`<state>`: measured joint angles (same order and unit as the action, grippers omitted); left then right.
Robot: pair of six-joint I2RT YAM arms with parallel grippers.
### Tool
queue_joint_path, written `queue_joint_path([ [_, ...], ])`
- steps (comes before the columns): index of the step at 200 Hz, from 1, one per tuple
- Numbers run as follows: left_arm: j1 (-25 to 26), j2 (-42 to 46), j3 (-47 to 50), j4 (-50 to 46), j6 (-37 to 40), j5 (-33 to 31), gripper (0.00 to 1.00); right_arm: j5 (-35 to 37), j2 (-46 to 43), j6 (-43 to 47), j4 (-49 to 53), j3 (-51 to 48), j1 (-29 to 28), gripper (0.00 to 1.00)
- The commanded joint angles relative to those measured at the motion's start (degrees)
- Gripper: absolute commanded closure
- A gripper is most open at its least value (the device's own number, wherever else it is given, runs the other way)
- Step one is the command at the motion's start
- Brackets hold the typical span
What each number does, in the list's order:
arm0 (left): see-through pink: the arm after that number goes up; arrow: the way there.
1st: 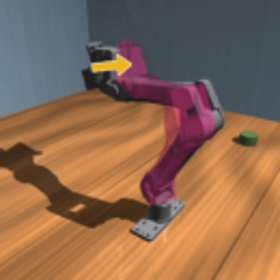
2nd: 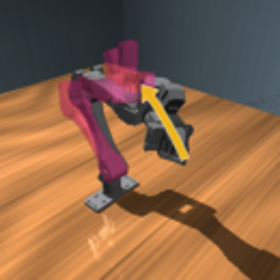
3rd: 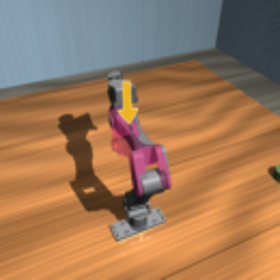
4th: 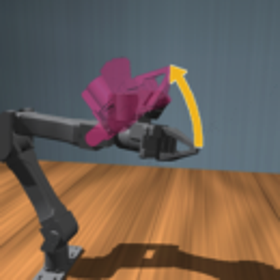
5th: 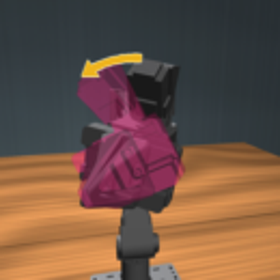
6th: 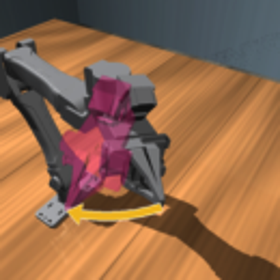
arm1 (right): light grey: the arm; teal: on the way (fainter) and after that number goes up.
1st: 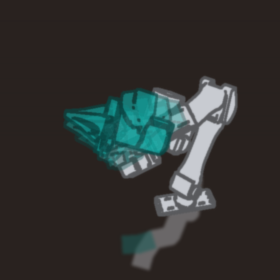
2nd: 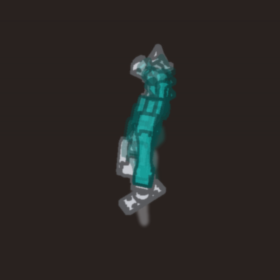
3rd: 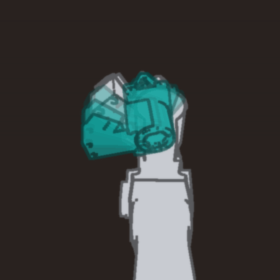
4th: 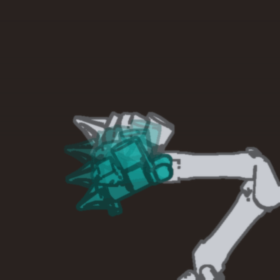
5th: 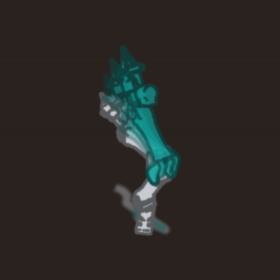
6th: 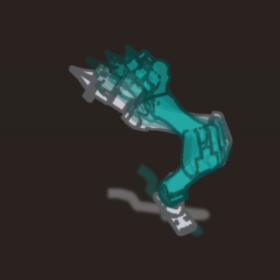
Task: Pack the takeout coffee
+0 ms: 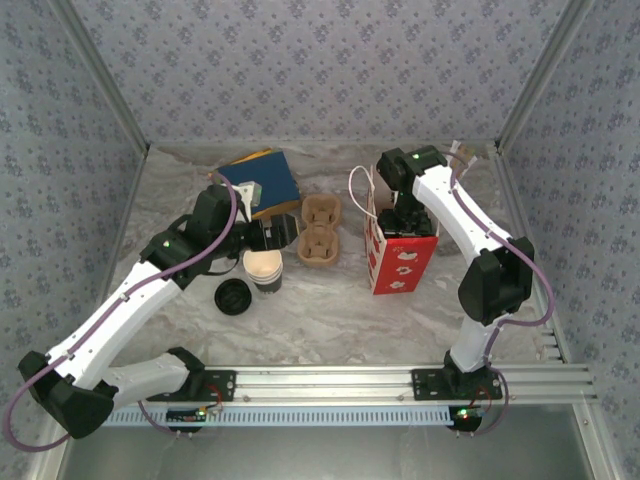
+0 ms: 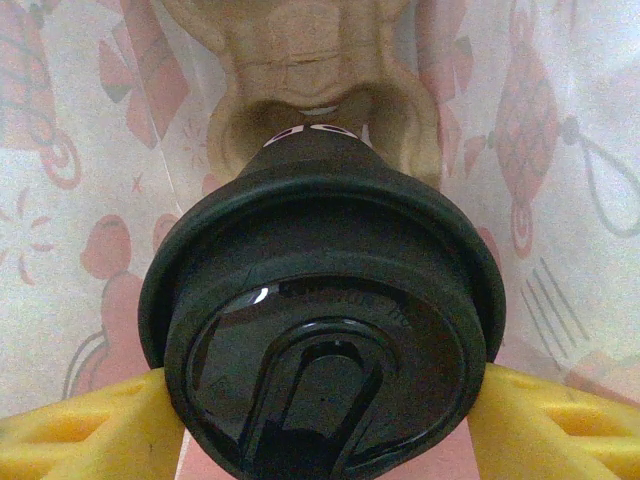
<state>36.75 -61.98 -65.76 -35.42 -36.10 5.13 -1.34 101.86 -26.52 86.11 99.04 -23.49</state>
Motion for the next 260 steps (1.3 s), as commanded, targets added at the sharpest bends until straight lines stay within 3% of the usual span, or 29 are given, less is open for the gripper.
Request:
queue_joint_path([
  [1,-0.27,0.36,-1.74,-0.27,-0.34,-0.38,0.00,-0.02,-0.24,0.60,1.19,1.21,0.46,0.28],
  [260,-0.27,-0.10,-1.83,-0.17,-0.24,-0.17,0.00,0.51,0.99,1.50,1.97,3.36,0.99,0.28],
])
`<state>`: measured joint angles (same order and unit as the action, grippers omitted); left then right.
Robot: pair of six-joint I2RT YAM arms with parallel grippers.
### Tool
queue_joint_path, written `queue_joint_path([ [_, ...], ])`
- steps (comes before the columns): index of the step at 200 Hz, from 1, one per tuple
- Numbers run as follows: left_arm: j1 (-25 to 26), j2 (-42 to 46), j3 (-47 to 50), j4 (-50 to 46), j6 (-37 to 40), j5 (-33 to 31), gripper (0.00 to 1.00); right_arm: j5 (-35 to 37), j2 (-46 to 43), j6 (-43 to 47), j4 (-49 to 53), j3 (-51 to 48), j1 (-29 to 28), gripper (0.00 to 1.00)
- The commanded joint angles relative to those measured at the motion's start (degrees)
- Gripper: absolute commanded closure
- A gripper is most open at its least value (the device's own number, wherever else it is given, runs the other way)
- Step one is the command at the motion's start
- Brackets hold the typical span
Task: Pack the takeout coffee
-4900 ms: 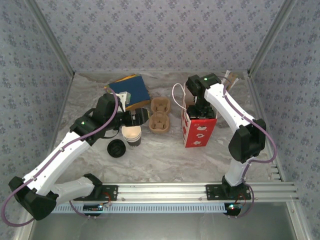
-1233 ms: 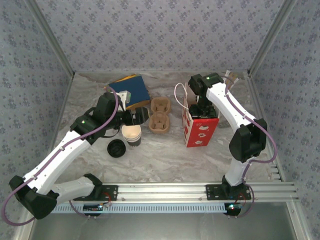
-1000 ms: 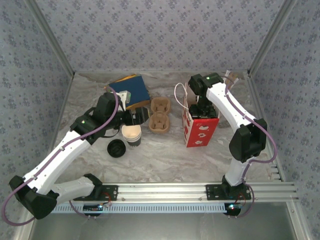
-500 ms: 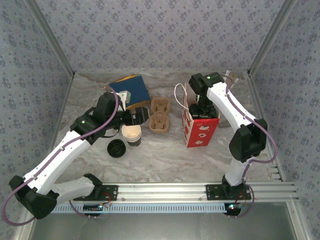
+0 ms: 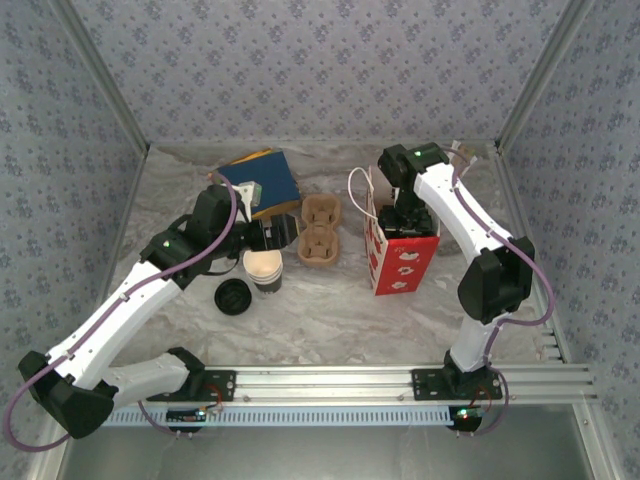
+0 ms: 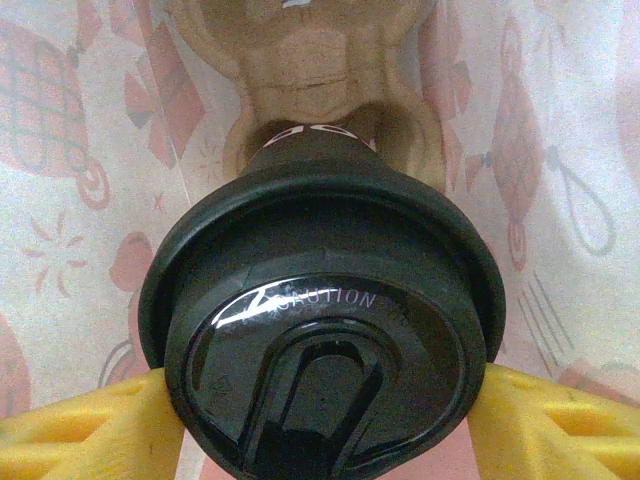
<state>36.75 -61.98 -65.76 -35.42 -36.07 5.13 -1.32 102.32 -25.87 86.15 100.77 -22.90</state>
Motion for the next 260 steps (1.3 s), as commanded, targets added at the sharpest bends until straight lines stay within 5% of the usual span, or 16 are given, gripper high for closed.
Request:
queue_joint_path([
  [1,-0.23,-0.09,-1.83,-0.13,-0.29,-0.19,0.00,0.46,0.52,0.83,1.92,1.63,0.40,0.28],
  [260,-0.26,0.01,-1.66,-0.18,-0.44,-0.10,0.00,1.31,0.26,0.99,1.98,1.02,0.83,0.28],
])
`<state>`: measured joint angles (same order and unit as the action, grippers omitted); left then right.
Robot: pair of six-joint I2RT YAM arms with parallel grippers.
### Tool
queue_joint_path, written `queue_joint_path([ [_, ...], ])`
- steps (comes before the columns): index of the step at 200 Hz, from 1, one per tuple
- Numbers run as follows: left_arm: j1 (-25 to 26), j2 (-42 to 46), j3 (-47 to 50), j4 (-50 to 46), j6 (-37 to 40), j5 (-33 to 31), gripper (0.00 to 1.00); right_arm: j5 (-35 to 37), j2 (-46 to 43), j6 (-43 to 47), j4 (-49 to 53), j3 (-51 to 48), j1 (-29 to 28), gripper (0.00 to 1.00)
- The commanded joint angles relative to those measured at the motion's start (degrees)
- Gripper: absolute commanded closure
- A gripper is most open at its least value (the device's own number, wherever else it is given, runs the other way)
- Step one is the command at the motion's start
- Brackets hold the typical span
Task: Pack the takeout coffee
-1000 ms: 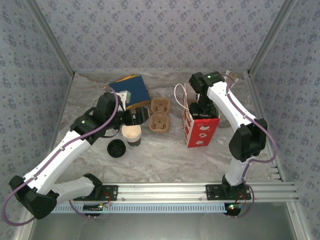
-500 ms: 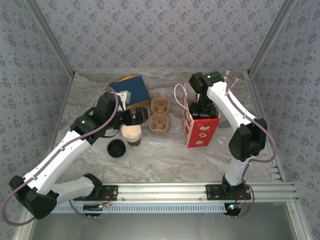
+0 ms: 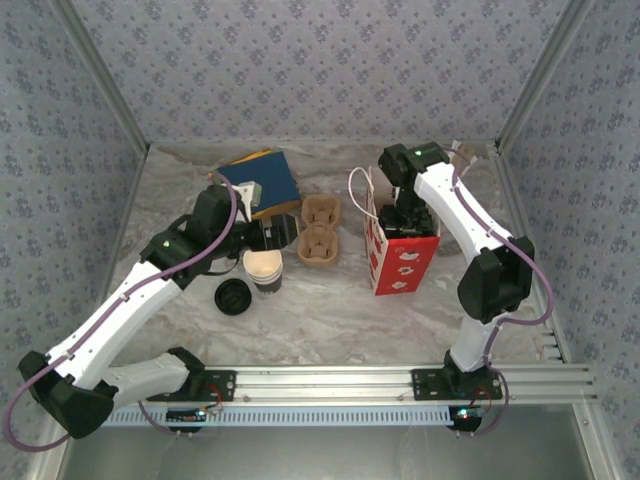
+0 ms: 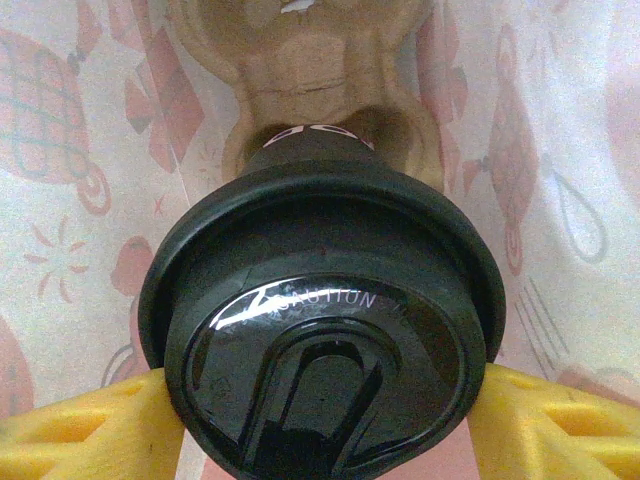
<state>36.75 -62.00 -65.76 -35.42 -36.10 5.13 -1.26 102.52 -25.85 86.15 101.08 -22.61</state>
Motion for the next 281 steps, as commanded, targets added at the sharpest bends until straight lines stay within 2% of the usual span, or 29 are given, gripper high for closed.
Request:
queue_joint_path([
  [1,-0.23,0.08,-1.66,-0.18,-0.40,-0.06,0.00,1.25,0.05,0.97,2.04,0.75,0.55,0.28],
  [281,-0.22,0.12,-1.81,-0.06,-0.51,0.17,0.00,0.93,-0.18,0.80,1.47,-0.04,0.51,0.28],
])
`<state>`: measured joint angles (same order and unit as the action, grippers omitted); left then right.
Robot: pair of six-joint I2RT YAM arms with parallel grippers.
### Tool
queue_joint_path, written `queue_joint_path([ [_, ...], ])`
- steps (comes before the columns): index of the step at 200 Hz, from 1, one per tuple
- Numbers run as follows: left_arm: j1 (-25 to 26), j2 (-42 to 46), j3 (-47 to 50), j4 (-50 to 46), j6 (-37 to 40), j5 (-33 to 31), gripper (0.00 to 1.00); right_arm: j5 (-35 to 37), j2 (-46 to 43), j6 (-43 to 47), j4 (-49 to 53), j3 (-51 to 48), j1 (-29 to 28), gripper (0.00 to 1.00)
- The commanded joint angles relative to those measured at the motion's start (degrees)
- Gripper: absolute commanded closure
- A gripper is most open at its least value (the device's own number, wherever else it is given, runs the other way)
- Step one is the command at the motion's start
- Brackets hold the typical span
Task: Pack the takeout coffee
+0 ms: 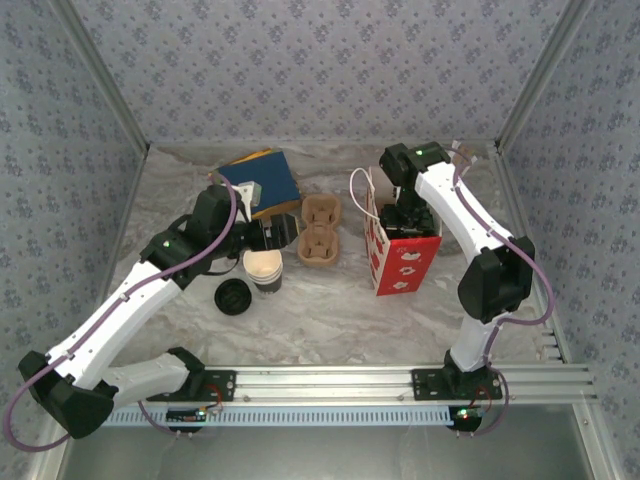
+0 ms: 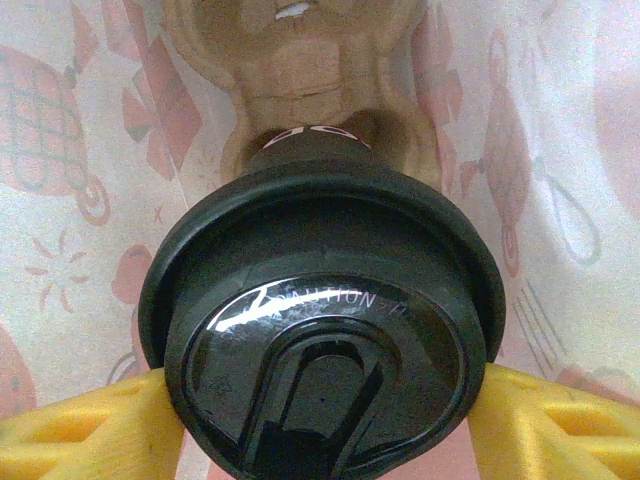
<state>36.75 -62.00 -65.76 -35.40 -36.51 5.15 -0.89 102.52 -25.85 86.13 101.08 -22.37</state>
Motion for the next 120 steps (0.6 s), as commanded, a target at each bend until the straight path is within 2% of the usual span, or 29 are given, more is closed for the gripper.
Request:
queue_joint_path([
  [1,-0.21,0.12,-1.82,-0.09,-0.07,0.18,0.00,0.59,-0.20,0.80,1.45,-0.06,0.29,0.28],
  [120,-0.24,-0.14,-1.70,0.09,-0.09,0.14,0.00,0.71,-0.30,0.93,1.65,-0.50,0.30,0.28],
])
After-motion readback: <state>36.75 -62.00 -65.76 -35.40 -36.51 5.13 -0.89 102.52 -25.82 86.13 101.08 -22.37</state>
